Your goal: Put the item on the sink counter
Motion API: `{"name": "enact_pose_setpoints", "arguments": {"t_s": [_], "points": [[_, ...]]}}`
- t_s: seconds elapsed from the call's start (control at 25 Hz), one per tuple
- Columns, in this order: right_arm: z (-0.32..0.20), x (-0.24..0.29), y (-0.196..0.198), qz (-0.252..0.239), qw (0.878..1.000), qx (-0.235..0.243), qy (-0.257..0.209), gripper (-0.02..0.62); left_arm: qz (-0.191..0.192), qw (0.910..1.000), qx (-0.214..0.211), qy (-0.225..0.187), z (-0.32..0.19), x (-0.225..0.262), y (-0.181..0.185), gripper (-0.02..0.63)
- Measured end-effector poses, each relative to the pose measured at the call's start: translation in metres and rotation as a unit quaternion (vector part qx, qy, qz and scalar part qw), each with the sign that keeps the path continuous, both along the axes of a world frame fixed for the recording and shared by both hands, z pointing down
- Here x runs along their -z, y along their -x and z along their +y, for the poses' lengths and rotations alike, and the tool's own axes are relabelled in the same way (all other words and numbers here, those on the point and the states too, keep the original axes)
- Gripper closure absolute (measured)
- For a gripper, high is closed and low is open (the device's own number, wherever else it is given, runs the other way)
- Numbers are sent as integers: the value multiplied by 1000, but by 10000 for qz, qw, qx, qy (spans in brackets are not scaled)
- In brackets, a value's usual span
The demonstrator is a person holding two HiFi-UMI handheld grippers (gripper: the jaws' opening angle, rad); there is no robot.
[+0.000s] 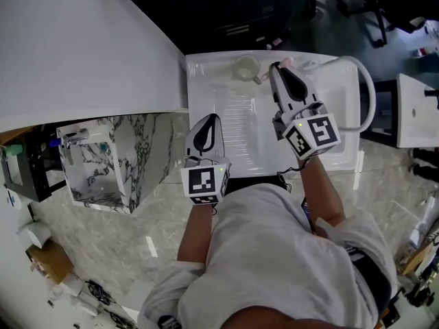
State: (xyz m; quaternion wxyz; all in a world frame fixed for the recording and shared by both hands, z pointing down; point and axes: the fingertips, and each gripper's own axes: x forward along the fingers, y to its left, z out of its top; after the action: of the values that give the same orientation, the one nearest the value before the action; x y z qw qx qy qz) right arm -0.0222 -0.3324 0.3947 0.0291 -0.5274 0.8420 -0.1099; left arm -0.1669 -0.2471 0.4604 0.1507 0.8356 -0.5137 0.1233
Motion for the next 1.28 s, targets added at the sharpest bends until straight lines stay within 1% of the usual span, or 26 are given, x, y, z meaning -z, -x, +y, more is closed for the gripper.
{"name": "enact_pose_setpoints", "arguments": {"t_s": [0.12, 0.4, 0.68, 1.04, 1.28], "points": [[-12, -14, 3, -65, 9999, 60, 127, 573, -22, 9999, 20, 105, -8, -8, -2, 595], [-36, -45, 11, -131, 9991, 203, 359, 574, -127, 9997, 100, 181, -23, -22, -3, 595], [-46, -74, 17, -172, 9976, 317, 593, 574, -154, 9987, 265, 411, -24, -41, 2, 595], [-59, -99, 21, -147, 9964, 382, 744, 572, -286, 9976, 267, 575, -29, -56, 1, 595], [-63, -122, 21, -98, 9946, 407, 946, 574, -288, 9971, 278, 641, -31, -65, 2, 595]]}}
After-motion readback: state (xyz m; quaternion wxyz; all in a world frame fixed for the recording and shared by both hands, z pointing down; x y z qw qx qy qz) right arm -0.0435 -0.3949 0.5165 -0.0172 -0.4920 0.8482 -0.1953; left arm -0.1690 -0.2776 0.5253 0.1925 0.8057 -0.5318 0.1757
